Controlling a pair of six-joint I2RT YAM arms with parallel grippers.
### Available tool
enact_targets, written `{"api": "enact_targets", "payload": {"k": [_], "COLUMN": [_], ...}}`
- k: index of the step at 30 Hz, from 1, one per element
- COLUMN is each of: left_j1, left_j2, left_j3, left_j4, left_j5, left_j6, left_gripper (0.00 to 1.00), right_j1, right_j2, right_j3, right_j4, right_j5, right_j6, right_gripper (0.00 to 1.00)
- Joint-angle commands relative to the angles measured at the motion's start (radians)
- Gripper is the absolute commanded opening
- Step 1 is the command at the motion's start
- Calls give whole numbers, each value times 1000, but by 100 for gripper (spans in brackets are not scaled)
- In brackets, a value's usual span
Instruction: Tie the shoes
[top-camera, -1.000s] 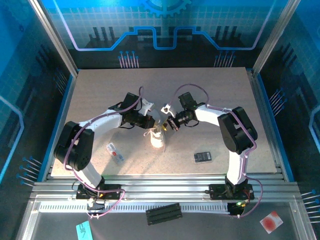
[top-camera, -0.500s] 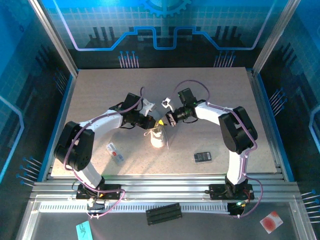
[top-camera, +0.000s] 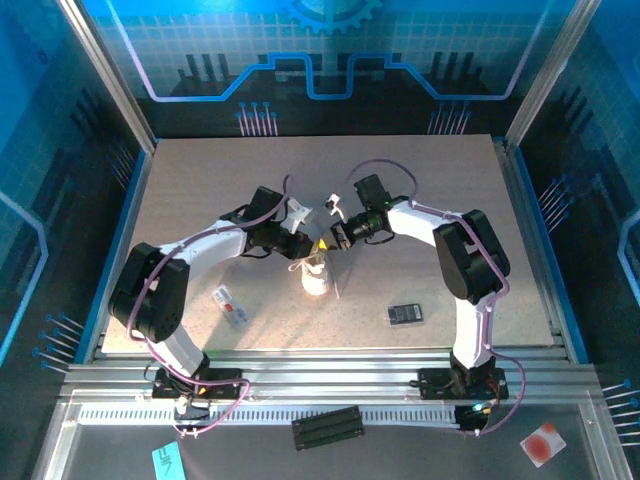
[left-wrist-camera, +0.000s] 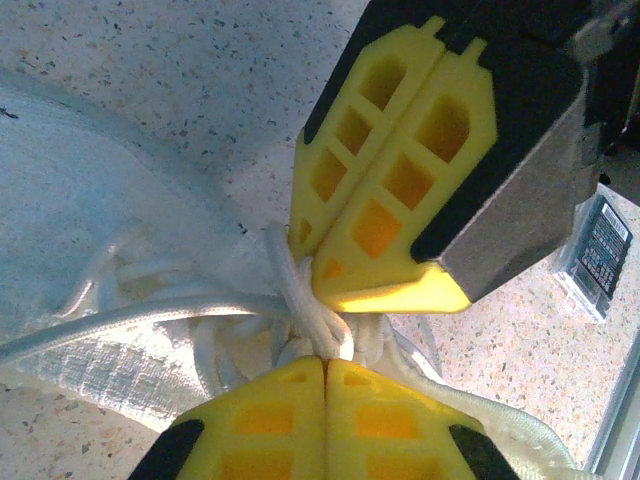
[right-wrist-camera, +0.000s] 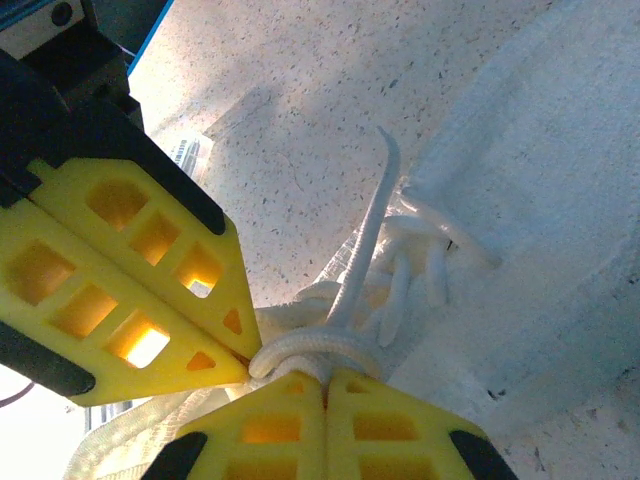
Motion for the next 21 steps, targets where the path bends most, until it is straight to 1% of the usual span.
{"api": "enact_targets", "payload": {"k": [1,4,7,10,13,19,21], "left_j1": [-16,-17,-18,-20,-23,-26,-26], "left_j2": [-34,-41,-51,-55,-56,-49,-49], "left_j3": [-13,-20,-28,-32,-31,-25,-25], "left_j4": [12,17,24,28,31,22,15], "left_j5": [12,5,3,3,3,-1,-10], "left_j6": [27,30,32,36,38,44,44], "left_gripper": [0,0,0,0,0,0,0], "right_j1": [-13,-21,-27,-26,-27,-26,-25], "right_j2": [9,-3,11,25,32,51,50], "right_j3": [0,-25,-16,-5,1,4,-3], "right_j4": [12,46,40,48,70,81,97], "right_j5": [-32,-46,-49,-50,-66,-96,-115], "right_j6": [32,55,68,88,107,107,110], "right_gripper": [0,0,1,9,11,12,11]}}
